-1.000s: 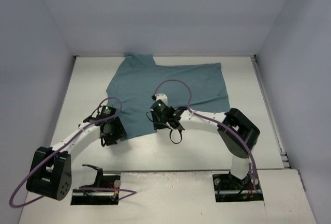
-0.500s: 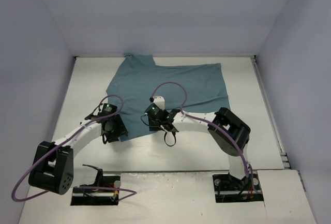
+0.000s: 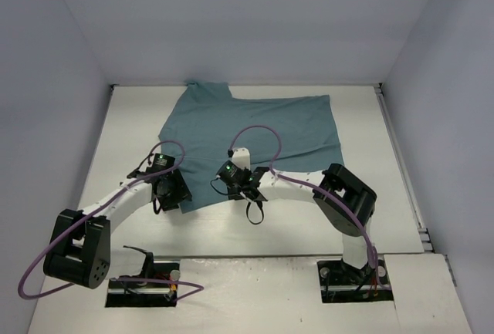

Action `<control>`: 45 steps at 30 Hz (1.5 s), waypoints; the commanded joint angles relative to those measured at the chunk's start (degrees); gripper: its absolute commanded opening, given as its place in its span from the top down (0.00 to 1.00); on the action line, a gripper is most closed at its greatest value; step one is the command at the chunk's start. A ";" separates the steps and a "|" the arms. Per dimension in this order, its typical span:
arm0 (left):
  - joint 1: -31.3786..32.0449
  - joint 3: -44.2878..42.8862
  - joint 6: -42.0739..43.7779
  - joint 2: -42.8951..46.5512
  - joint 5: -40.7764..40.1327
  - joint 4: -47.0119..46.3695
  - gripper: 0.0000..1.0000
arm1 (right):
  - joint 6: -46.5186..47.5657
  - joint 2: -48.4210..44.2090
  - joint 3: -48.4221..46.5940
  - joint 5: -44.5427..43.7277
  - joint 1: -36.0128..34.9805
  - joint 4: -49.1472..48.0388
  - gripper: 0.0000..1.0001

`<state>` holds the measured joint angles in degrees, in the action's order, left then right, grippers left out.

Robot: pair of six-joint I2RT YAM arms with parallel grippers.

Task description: Fold and stack the t-shirts

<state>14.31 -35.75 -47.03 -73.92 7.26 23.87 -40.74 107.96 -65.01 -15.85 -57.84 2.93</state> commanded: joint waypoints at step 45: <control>-6.57 -41.11 14.04 -22.12 4.57 1.97 1.00 | 16.33 12.16 -34.00 7.81 14.91 6.47 1.00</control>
<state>8.66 -70.67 -35.79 -94.13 10.38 26.88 -28.16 117.68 -93.41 -10.12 -44.04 8.47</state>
